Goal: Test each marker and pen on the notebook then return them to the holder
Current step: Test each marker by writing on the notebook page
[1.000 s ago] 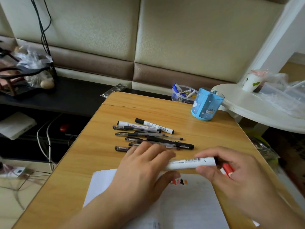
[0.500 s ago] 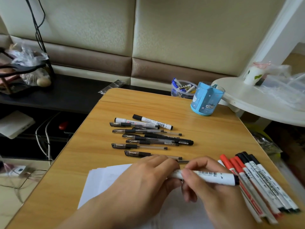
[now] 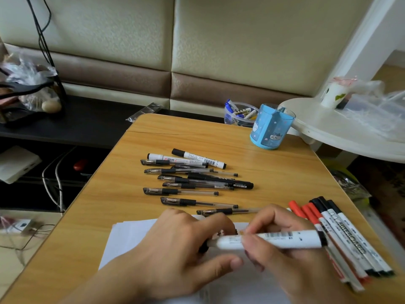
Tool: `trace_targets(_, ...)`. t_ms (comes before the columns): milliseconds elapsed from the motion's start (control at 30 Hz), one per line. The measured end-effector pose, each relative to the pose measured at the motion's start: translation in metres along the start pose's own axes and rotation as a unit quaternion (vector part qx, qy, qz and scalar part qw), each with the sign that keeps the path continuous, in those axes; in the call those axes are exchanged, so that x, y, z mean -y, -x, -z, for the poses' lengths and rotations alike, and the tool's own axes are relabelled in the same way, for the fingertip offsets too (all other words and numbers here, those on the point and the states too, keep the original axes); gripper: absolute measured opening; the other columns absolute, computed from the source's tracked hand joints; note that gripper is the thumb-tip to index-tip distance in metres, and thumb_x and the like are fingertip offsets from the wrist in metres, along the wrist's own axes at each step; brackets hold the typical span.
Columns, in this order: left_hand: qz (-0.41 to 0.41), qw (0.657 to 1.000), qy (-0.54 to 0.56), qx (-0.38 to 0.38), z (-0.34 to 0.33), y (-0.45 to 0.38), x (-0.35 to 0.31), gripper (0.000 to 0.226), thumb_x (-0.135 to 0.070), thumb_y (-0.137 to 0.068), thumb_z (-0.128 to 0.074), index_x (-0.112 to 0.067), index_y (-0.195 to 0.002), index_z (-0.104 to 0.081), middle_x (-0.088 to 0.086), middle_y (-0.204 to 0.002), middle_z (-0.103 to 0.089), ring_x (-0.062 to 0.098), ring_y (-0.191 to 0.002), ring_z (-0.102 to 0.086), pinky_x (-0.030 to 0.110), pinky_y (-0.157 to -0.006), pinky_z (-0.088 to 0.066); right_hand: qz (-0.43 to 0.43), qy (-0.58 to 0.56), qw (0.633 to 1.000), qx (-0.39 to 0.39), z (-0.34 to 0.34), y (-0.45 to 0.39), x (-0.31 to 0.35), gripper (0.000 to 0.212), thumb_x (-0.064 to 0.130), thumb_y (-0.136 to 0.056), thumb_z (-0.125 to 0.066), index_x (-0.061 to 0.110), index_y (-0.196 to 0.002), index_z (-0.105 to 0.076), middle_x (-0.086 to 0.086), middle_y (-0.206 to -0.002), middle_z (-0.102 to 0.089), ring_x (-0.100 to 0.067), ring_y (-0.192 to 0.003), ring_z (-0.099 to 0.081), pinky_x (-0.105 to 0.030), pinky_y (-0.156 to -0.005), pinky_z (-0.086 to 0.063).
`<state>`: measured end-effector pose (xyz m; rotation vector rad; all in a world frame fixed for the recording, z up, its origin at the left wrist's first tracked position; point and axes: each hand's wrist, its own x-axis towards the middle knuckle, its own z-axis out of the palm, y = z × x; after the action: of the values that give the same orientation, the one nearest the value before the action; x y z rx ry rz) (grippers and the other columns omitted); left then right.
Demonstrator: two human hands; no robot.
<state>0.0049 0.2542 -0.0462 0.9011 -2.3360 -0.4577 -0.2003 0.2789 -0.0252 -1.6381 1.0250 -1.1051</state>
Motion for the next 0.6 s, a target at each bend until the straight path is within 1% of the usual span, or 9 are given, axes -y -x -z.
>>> trace_targets(67, 0.02, 1.0, 0.015, -0.001, -0.001, 0.001, 0.001, 0.042, -0.072, -0.085, -0.045, -0.037, -0.107, -0.049, -0.011, -0.047, -0.039, 0.003, -0.046, -0.041, 0.019, -0.049, -0.025, 0.014, -0.025, 0.999, -0.026, 0.009, -0.003, 0.004, 0.036, 0.05, -0.063, -0.08, 0.018, -0.073, -0.067, -0.005, -0.053, -0.06, -0.019, -0.049, -0.055, -0.027, -0.048, -0.045)
trace_targets(133, 0.037, 0.999, 0.015, -0.012, -0.001, 0.002, 0.003, 0.039, -0.07, -0.086, -0.043, -0.038, -0.107, -0.047, -0.011, -0.047, -0.04, 0.004, -0.045, -0.041, 0.017, -0.049, -0.023, 0.016, -0.069, 0.996, -0.052, 0.021, -0.009, 0.007, 0.042, 0.055, -0.066, -0.078, 0.016, -0.081, -0.071, -0.009, -0.055, -0.062, -0.025, -0.049, -0.057, -0.026, -0.047, -0.045)
trace_targets(200, 0.06, 0.998, -0.007, -0.027, -0.003, 0.003, 0.005, 0.029, -0.065, -0.089, -0.042, -0.039, -0.101, -0.047, -0.011, -0.047, -0.04, 0.004, -0.044, -0.04, 0.016, -0.048, -0.021, -0.002, -0.054, 0.996, -0.069, 0.029, -0.014, 0.007, 0.044, 0.055, -0.07, -0.075, 0.015, -0.089, -0.073, -0.017, -0.067, -0.068, -0.031, -0.057, -0.062, -0.028, -0.045, -0.046)
trace_targets(267, 0.08, 0.995, -0.042, -0.03, -0.006, 0.002, 0.006, 0.023, -0.061, -0.088, -0.042, -0.038, -0.092, -0.047, -0.009, -0.045, -0.04, 0.006, -0.044, -0.04, 0.017, -0.046, -0.02, -0.03, -0.014, 0.996, -0.084, 0.031, -0.015, -0.004, 0.033, 0.045, -0.073, -0.077, 0.017, -0.092, -0.073, -0.018, -0.075, -0.069, -0.033, -0.064, -0.063, -0.03, -0.045, -0.047)
trace_targets(333, 0.096, 0.993, -0.068, -0.018, -0.009, 0.001, 0.007, 0.018, -0.054, -0.086, -0.044, -0.036, -0.084, -0.046, -0.01, -0.044, -0.039, 0.009, -0.045, -0.038, 0.017, -0.045, -0.021, -0.053, 0.02, 0.994, -0.09, 0.028, -0.013, -0.022, 0.026, 0.04, -0.073, -0.08, 0.02, -0.088, -0.071, -0.017, -0.069, -0.066, -0.032, -0.059, -0.059, -0.032, -0.046, -0.046)
trace_targets(400, 0.108, 0.99, -0.09, -0.013, -0.01, 0.001, 0.008, 0.015, -0.047, -0.084, -0.047, -0.034, -0.078, -0.046, -0.01, -0.044, -0.037, 0.01, -0.044, -0.036, 0.017, -0.044, -0.022, -0.063, 0.055, 0.991, -0.108, 0.025, -0.007, -0.035, 0.021, 0.037, -0.073, -0.079, 0.022, -0.081, -0.067, -0.016, -0.059, -0.061, -0.026, -0.051, -0.055, -0.031, -0.046, -0.043)
trace_targets(500, 0.127, 0.987, -0.097, -0.006, -0.01, 0.001, 0.008, 0.013, -0.044, -0.082, -0.046, -0.035, -0.074, -0.044, -0.011, -0.044, -0.037, 0.008, -0.044, -0.036, 0.016, -0.044, -0.021, -0.03, 0.108, 0.988, -0.105, 0.021, -0.003, -0.042, 0.025, 0.045, -0.071, -0.069, 0.021, -0.073, -0.063, -0.015, -0.052, -0.055, -0.027, -0.045, -0.05, -0.032, -0.041, -0.038)
trace_targets(533, 0.132, 0.987, -0.095, -0.002, -0.01, 0.001, 0.008, 0.014, -0.044, -0.082, -0.046, -0.035, -0.073, -0.043, -0.012, -0.045, -0.039, 0.008, -0.044, -0.037, 0.015, -0.044, -0.02, -0.022, 0.122, 0.987, -0.105, 0.021, -0.002, -0.044, 0.027, 0.046, -0.073, -0.071, 0.02, -0.072, -0.061, -0.015, -0.051, -0.054, -0.025, -0.043, -0.048, -0.032, -0.04, -0.038)
trace_targets(600, 0.138, 0.986, -0.092, 0.004, -0.009, 0.001, 0.007, 0.015, -0.045, -0.082, -0.044, -0.034, -0.073, -0.044, -0.012, -0.046, -0.041, 0.008, -0.045, -0.038, 0.015, -0.045, -0.019, -0.012, 0.152, 0.981, -0.119, 0.021, -0.003, -0.047, 0.025, 0.037, -0.08, -0.076, 0.021, -0.07, -0.06, -0.014, -0.051, -0.054, -0.016, -0.041, -0.046, -0.025, -0.04, -0.036)
